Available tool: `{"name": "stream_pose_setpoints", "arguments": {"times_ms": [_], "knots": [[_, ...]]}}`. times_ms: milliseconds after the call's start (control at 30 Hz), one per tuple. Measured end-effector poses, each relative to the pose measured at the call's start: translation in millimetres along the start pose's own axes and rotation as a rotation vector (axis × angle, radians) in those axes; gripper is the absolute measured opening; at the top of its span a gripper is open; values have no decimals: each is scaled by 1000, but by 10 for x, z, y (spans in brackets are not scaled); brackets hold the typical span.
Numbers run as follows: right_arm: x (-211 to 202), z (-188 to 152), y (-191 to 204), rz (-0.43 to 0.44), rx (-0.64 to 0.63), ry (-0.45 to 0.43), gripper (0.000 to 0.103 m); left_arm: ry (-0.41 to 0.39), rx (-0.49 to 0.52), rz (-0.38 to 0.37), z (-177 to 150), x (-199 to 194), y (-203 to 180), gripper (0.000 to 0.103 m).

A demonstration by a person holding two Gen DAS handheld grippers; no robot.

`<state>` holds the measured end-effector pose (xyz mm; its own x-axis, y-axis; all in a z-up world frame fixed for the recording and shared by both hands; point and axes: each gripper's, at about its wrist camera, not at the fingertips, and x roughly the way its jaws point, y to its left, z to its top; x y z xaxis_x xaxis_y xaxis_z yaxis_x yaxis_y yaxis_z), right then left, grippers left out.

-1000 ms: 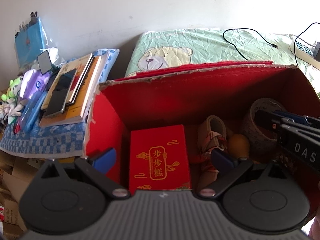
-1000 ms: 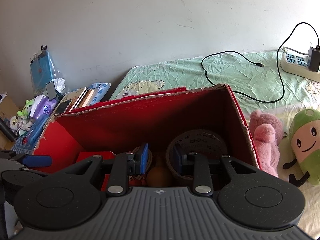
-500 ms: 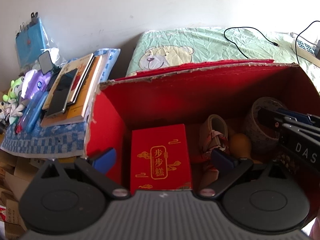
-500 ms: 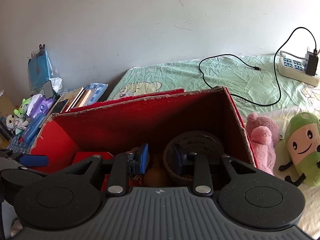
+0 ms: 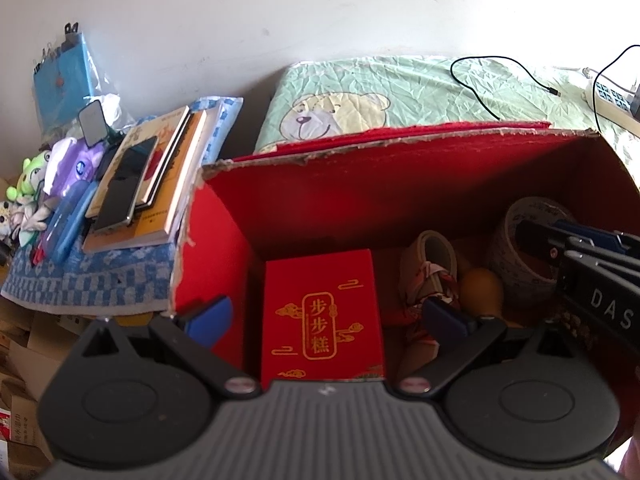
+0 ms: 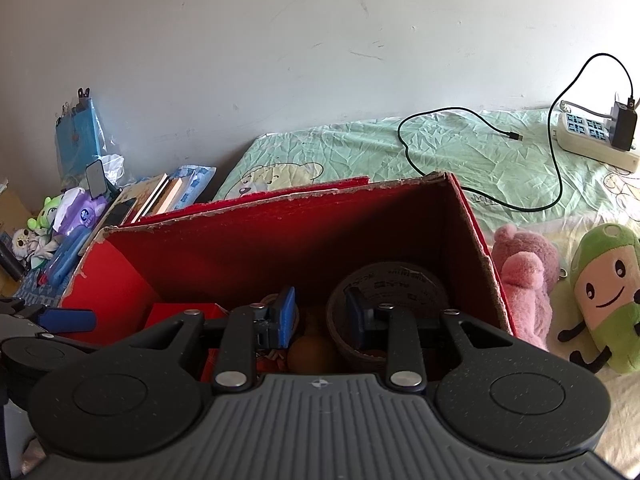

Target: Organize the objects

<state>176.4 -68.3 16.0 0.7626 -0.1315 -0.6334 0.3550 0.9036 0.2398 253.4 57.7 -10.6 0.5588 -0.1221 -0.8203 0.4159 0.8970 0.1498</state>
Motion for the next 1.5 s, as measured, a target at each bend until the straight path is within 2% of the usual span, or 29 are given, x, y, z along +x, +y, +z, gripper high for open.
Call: {"name": "stream_pose_setpoints", "arguments": {"times_ms": [400,1000,1500], "knots": [[-9,-14,-4,4,1,-8,31,-4,13,-2,-1,-8,-14,101],[19,-2,2,-40,19,24,31,-2,17,-17,-2,-21,0,101],[-9,9,30,-58,-1,18,31,29,0,-36,-31,-52,-8,101]]}}
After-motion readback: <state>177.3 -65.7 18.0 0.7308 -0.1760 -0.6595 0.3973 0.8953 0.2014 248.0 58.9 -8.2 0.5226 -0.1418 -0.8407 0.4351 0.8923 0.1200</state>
